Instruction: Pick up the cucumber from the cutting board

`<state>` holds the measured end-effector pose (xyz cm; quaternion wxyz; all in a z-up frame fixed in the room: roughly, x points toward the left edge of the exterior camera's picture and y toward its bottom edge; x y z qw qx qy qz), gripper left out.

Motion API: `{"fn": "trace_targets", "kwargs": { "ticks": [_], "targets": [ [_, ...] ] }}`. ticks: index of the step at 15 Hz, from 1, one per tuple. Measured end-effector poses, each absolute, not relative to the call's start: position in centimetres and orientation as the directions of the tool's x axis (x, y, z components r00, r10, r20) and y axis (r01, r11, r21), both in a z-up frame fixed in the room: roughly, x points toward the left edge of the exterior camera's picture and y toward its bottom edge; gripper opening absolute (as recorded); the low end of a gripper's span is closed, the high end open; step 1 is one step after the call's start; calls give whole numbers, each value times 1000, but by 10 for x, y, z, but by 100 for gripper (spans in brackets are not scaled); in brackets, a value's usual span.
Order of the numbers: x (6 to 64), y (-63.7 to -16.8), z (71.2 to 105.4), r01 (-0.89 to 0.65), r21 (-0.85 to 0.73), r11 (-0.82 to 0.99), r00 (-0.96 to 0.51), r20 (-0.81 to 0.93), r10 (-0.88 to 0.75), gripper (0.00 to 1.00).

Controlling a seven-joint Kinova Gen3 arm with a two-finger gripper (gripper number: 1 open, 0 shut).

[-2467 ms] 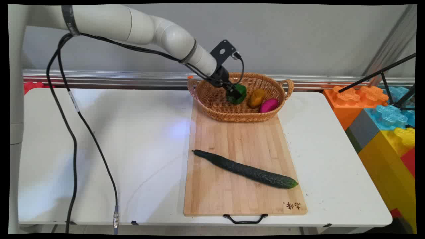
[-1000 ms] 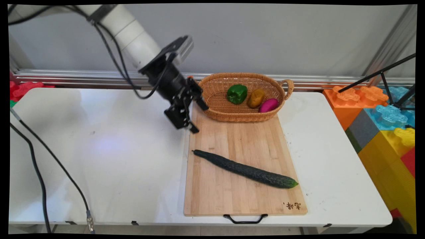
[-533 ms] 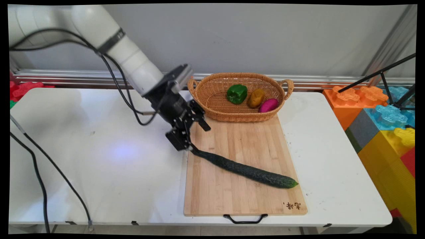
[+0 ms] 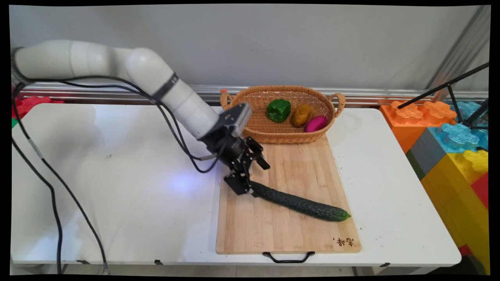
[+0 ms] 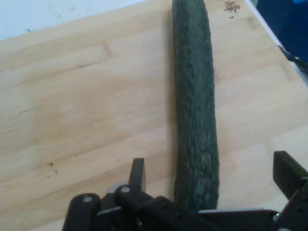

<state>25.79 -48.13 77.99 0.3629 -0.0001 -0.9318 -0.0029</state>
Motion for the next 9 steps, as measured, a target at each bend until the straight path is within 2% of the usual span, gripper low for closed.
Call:
{"fn": "trace_targets", "kwargs": {
  "ticks": [7, 8, 9],
  "targets": [
    [230, -488, 743, 9, -4, 1000, -724, 690, 9, 100],
    [227, -488, 740, 9, -6, 1000, -722, 691, 11, 0],
    [225, -489, 737, 12, -7, 1000, -721, 692, 13, 0]
  ]
}}
